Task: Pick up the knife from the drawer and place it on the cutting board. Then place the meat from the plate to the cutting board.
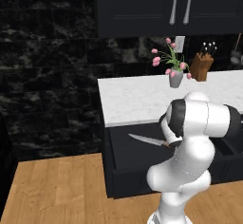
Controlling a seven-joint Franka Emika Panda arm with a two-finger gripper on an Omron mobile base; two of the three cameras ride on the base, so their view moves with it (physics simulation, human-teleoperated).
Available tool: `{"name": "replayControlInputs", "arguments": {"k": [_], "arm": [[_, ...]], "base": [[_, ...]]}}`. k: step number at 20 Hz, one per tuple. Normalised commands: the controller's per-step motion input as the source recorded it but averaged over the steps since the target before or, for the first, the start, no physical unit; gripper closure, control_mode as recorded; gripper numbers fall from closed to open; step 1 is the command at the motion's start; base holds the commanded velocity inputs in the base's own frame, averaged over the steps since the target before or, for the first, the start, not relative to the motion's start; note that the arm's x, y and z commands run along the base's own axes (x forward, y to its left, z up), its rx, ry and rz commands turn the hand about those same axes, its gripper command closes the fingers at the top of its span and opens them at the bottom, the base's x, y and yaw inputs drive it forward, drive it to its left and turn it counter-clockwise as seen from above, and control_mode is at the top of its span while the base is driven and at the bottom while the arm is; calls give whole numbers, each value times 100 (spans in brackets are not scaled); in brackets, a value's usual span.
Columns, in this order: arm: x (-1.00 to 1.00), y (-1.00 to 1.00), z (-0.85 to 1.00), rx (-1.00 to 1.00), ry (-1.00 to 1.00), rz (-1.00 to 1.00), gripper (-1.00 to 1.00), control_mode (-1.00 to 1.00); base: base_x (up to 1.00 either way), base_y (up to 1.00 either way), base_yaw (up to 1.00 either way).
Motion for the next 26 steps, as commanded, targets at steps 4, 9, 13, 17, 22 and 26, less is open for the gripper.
{"name": "replayControlInputs", "arguments": {"k": [4,9,13,17,22,26], "arm": [[0,-16,100,6,7,19,100,-100],[15,-14,100,10,17,7,100,-100],[31,-5,100,12,23,0,100,-100],[28,-3,100,11,23,0,100,-100],[6,-4,100,13,22,-1,100,-100],[-7,3,50,3,10,-26,100,-100]], "base": [[0,0,0],[0,0,0],[0,0,0],[0,0,0],[0,0,0],[0,0,0]]}}
